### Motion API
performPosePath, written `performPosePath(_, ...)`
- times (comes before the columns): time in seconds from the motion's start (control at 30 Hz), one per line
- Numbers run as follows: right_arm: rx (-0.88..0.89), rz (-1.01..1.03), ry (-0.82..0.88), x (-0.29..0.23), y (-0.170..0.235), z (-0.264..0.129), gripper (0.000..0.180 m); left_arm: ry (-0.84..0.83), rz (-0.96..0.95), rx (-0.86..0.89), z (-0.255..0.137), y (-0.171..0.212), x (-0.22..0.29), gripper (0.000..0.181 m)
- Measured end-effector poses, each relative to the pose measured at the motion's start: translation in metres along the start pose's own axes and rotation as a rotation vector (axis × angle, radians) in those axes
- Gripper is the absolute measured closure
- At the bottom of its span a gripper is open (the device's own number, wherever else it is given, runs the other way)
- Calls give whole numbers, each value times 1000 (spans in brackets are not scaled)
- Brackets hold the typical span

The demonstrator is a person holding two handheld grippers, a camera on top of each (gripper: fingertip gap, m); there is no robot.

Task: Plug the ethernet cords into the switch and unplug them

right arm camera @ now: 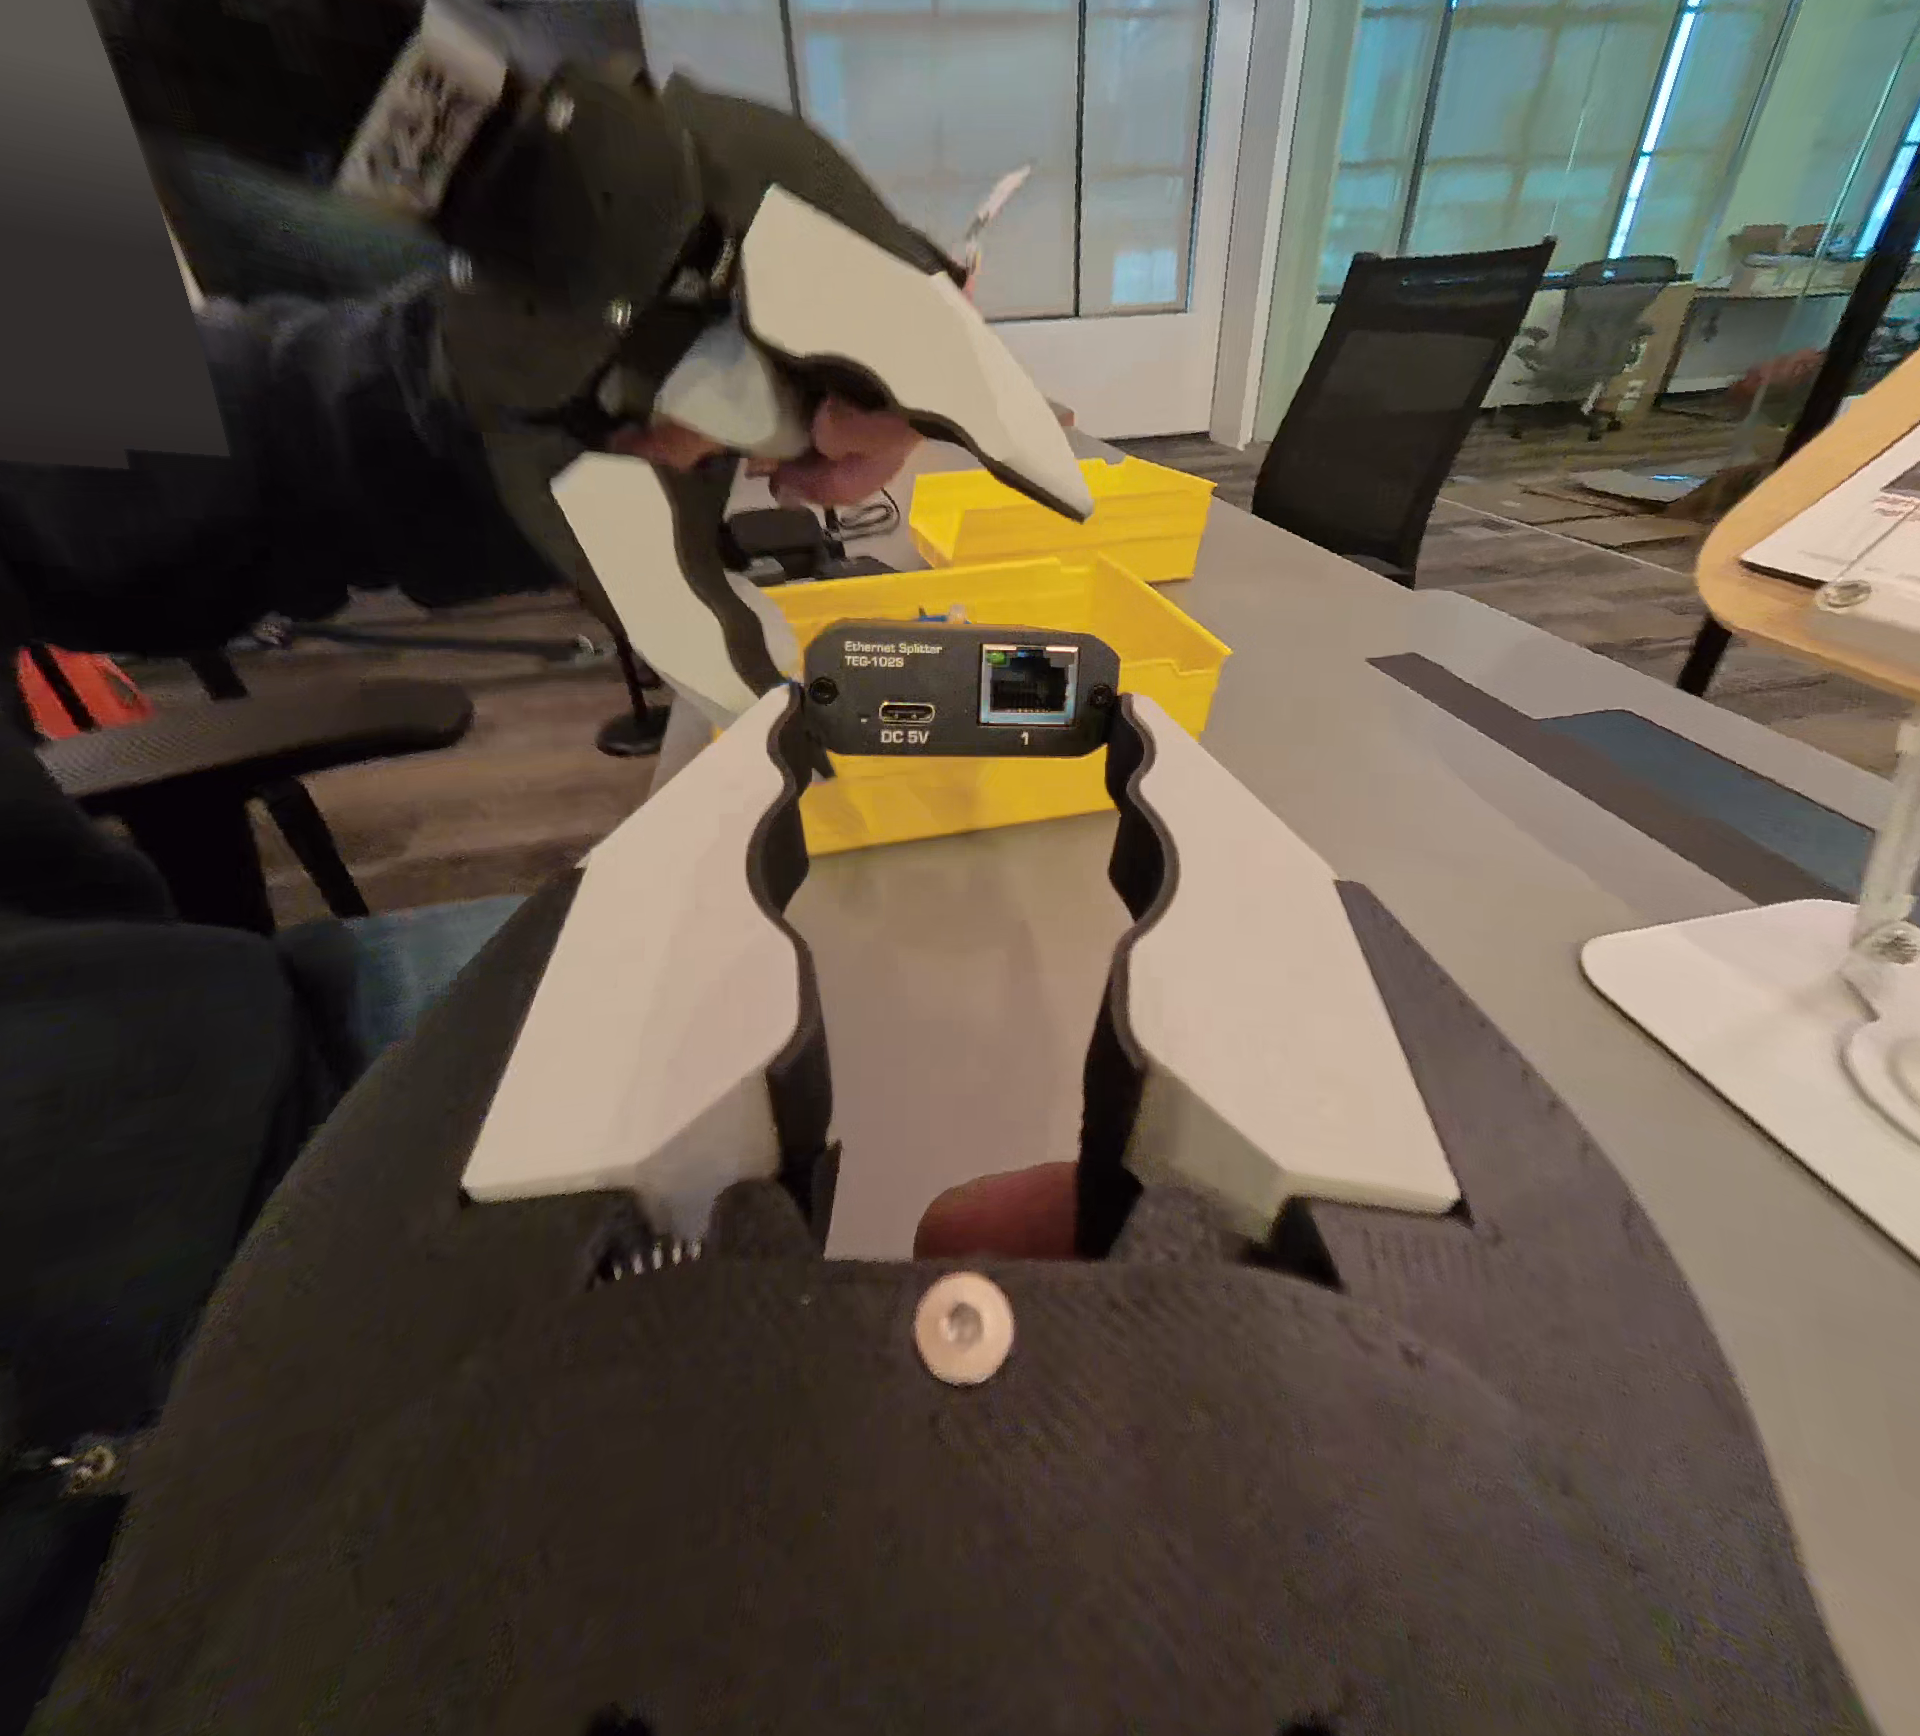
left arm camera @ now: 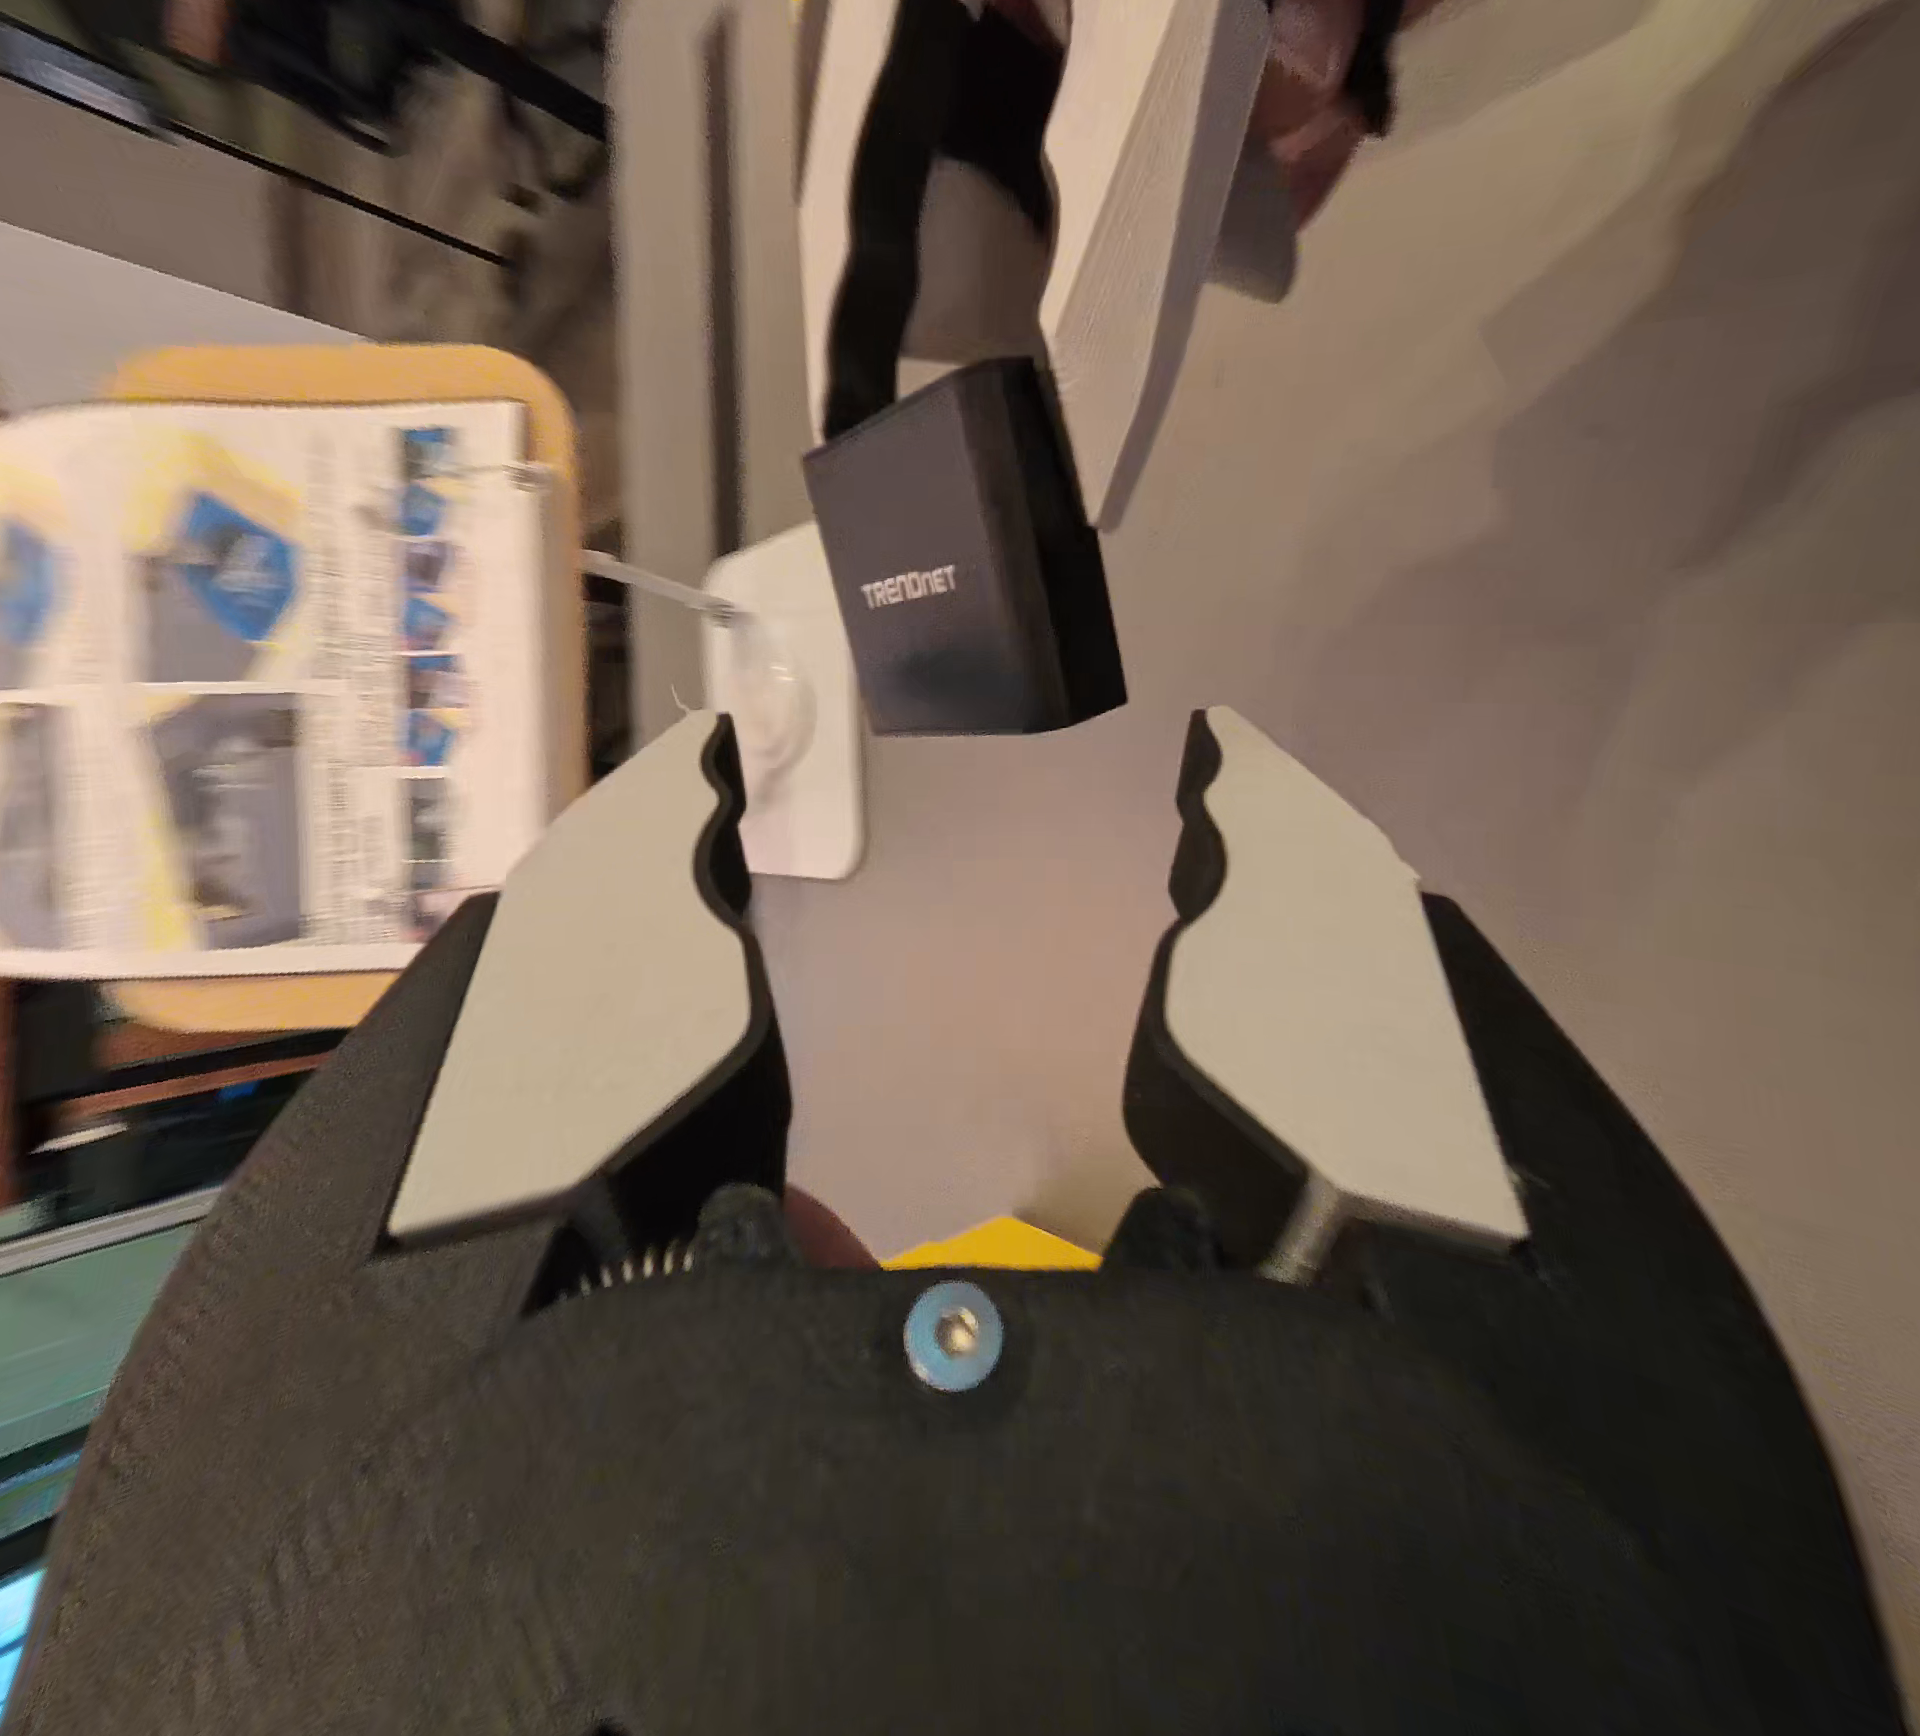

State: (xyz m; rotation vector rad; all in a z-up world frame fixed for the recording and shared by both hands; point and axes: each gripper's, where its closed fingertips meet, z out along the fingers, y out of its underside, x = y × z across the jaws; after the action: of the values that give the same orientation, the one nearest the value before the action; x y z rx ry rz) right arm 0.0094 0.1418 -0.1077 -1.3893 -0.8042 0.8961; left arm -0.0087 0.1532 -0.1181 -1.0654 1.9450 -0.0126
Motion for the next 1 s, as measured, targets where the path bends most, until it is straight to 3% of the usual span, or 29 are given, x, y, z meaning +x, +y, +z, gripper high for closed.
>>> performPosePath(0.07,23,37,-19,-2,-2,-1,123,-141,72,26,1,-5,-5,112)
performPosePath(0.2,34,85,-58,-10,-2,-1,123,-250,196,61,6,-15,3,142)
performPosePath(0.37,28,142,-84,-10,1,-3,123,-334,279,96,4,-20,0,155)
performPosePath(0.6,18,167,-143,-17,1,0,111,-350,369,127,-2,-28,3,157)
performPosePath(0.67,31,167,-158,-19,1,1,120,-368,382,114,-1,-27,2,157)
performPosePath(1.0,61,182,-160,-21,-4,1,119,-387,395,138,-1,-31,2,157)
